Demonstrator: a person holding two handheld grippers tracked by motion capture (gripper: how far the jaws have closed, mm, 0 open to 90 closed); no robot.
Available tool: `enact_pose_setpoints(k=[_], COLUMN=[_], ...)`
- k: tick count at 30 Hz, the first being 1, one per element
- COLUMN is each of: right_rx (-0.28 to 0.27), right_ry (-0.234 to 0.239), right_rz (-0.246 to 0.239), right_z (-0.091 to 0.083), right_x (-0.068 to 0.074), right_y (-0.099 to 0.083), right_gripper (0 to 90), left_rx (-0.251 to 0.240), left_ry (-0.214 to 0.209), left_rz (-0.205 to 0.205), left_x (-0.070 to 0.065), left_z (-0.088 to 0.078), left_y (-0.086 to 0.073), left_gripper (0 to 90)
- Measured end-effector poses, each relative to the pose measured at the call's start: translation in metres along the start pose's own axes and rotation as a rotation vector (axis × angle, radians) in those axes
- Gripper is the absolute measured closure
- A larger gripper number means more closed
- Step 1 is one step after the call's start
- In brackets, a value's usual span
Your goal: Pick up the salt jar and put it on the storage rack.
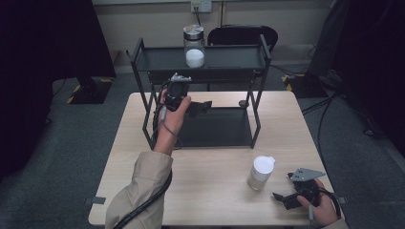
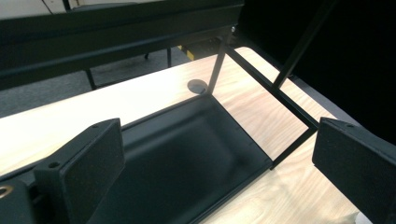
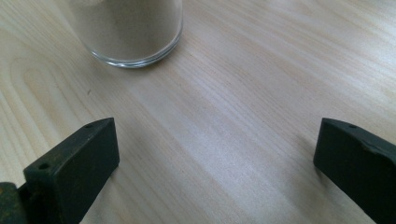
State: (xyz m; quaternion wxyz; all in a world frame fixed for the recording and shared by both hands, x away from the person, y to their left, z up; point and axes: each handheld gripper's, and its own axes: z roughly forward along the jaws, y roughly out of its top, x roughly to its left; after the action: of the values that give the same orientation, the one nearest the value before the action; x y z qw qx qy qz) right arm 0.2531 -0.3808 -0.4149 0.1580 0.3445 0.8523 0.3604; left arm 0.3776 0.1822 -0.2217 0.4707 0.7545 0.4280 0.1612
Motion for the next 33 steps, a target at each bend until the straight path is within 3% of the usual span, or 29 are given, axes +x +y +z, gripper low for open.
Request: enact_pose_setpoints(k=[33], right_rx=[0.001], right_ry=[0.001], right_rz=[0.0], right_z=[0.0], right_x=[0.0], right_y=[0.0], right_gripper=[0.0], left_rx=[0.045], left_ry=[-0.037], left_rz=[-0.04], left_x=[0.015], left_z=[0.033], left_y=[-0.067], left_gripper=[1.9])
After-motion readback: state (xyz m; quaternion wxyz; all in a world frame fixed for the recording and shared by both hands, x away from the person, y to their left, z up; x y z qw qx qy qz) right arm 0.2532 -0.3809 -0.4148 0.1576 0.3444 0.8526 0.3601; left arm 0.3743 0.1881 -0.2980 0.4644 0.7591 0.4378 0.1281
